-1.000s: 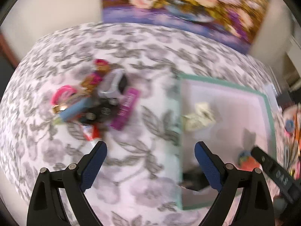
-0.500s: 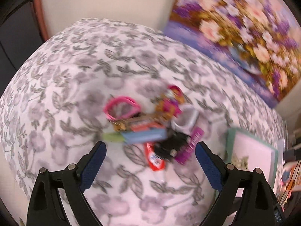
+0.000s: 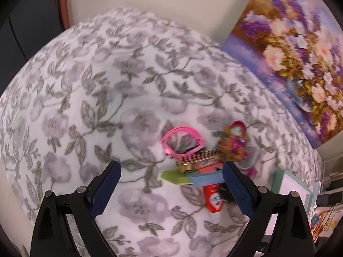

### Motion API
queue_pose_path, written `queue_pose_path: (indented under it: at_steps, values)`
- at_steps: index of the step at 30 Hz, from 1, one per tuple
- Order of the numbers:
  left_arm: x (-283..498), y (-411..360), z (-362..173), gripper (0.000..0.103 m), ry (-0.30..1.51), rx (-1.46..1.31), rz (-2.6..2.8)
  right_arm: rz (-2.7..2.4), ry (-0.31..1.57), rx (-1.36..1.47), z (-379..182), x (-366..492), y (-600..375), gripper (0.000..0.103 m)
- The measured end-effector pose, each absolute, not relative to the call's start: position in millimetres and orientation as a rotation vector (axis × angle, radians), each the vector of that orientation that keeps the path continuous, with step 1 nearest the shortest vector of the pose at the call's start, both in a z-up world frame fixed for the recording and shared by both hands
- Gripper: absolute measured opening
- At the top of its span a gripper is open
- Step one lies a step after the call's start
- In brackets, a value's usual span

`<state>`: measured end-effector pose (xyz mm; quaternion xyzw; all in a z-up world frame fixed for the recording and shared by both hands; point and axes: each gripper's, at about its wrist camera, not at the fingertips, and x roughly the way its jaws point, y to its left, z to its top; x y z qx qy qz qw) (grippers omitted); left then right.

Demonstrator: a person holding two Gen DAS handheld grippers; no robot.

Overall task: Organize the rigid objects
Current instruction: 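Grasp the black toy car with the right tool while the left tool grasps the pink watch band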

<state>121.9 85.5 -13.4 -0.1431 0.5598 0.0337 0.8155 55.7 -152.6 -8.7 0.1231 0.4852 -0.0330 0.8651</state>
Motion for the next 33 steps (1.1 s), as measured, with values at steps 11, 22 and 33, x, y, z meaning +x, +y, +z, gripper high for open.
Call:
queue_pose_path:
  at_steps: [11, 22, 33]
  values:
    - [134.4, 103.8, -47.1, 0.096, 1.289, -0.359, 0.075, 0.036, 1.131, 0.177, -60.5, 87.3, -108.7, 0.103]
    - [151.7, 106.6, -64.5, 0.096, 1.303, -0.390, 0.076, 0.089, 1.122, 0.159, -72.2, 107.8, -97.4, 0.098]
    - [169.5, 99.1, -79.5, 0.095, 1.304, -0.364, 0.080, 0.130, 1.094, 0.195, -71.5, 125.5, -92.8, 0.090]
